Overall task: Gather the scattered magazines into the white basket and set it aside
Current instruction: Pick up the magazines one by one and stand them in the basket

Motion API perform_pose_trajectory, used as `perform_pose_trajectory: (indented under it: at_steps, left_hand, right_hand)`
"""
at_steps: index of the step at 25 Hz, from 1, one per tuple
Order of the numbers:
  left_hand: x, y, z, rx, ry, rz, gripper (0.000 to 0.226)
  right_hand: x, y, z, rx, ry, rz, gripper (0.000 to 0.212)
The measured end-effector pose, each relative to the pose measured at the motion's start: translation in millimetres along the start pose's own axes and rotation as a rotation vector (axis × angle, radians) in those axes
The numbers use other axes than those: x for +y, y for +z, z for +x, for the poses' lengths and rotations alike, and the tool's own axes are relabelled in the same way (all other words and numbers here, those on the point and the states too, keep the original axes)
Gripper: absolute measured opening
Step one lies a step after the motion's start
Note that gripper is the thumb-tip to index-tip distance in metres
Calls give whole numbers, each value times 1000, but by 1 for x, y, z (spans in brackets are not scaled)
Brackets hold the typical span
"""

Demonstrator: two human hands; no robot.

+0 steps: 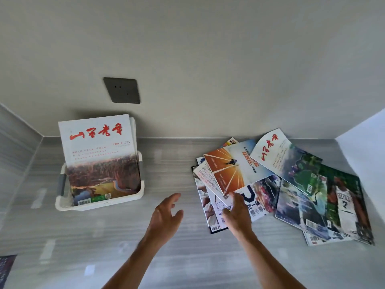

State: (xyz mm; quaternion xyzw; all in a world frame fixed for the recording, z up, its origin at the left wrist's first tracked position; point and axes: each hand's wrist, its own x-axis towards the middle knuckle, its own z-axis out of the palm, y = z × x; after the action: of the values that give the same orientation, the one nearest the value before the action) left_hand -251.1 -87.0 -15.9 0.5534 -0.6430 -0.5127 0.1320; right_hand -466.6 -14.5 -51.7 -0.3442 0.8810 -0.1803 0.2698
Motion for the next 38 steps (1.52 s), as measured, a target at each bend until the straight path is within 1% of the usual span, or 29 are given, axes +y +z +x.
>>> perform_pose_trajectory:
  at_steps: [3, 5, 7, 9, 12, 14, 16, 17, 19, 21, 22, 23, 24, 25, 26, 28, 29, 30, 31, 33, 35, 37, 38]
  left_hand:
    - [9, 38, -1, -13, 2, -5, 47]
    - [11, 57, -3, -7, -15, -4, 44]
    - [11, 66, -4, 5, -32, 30, 41]
    - [13, 73, -3, 21, -52, 60, 38]
    - [19, 84, 0, 25, -64, 77, 35]
    - [25, 93, 2, 21, -51, 86, 34]
    - [27, 99, 2, 27, -45, 85, 32]
    - [27, 101, 2, 39, -48, 86, 32]
    - [26, 103, 1, 59, -56, 91, 30]
    - [27, 106, 2, 75, -43, 91, 29]
    - [28, 108, 4, 88, -25, 104, 29]
    - [29, 111, 6, 104, 9, 141, 31]
    - [27, 115, 8, 103, 58, 210, 35]
    - [23, 120, 10, 70, 104, 320, 42]
    - [17, 124, 9, 7, 121, 453, 50]
    - [1, 132, 4, -140, 71, 675, 70]
    - [-9, 135, -3, -191, 45, 741, 79]
    - [-18, 139, -11, -216, 31, 789, 86]
    - [-27, 142, -18, -225, 26, 841, 89]
    - [-39, 147, -31, -214, 13, 935, 81]
    - [-43, 149, -40, -218, 38, 1017, 68]
    - [-37, 148, -43, -265, 89, 1097, 63]
    - [-32, 144, -44, -247, 104, 1113, 60]
  right_hand:
    - [27, -22, 36, -48, -21, -201, 81]
    - [42, -22, 49, -141, -25, -302, 91]
    - [61, -11, 46, -183, -90, -420, 89]
    - [73, -2, 37, -172, -130, -498, 81]
    - [73, -2, 45, -79, -228, -506, 76]
    - [70, -9, 61, -47, -302, -514, 87]
    - [72, -13, 71, -92, -346, -563, 99]
    - [72, -13, 71, -113, -352, -575, 101]
    - [75, -8, 53, -147, -357, -559, 100]
    - [77, 6, 17, -203, -403, -538, 97]
    - [78, 13, -3, -253, -458, -496, 91]
    - [80, 18, -19, -289, -534, -419, 80]
    - [83, 18, -30, -306, -587, -297, 68]
    - [86, 15, -34, -289, -577, -152, 60]
    - [89, 11, -32, -224, -506, -24, 55]
    - [95, -5, -19, -49, -226, 170, 48]
    - [98, -13, -11, -29, -91, 253, 42]
    - [100, -18, -6, -63, -9, 307, 38]
    - [101, -21, -2, -107, 20, 323, 35]
    - [102, -19, -3, -153, 3, 278, 36]
    - [104, -12, -9, -152, -1, 273, 36]
    - [105, -9, -11, -157, 70, 330, 30]
    - [105, -8, -13, -182, 135, 425, 26]
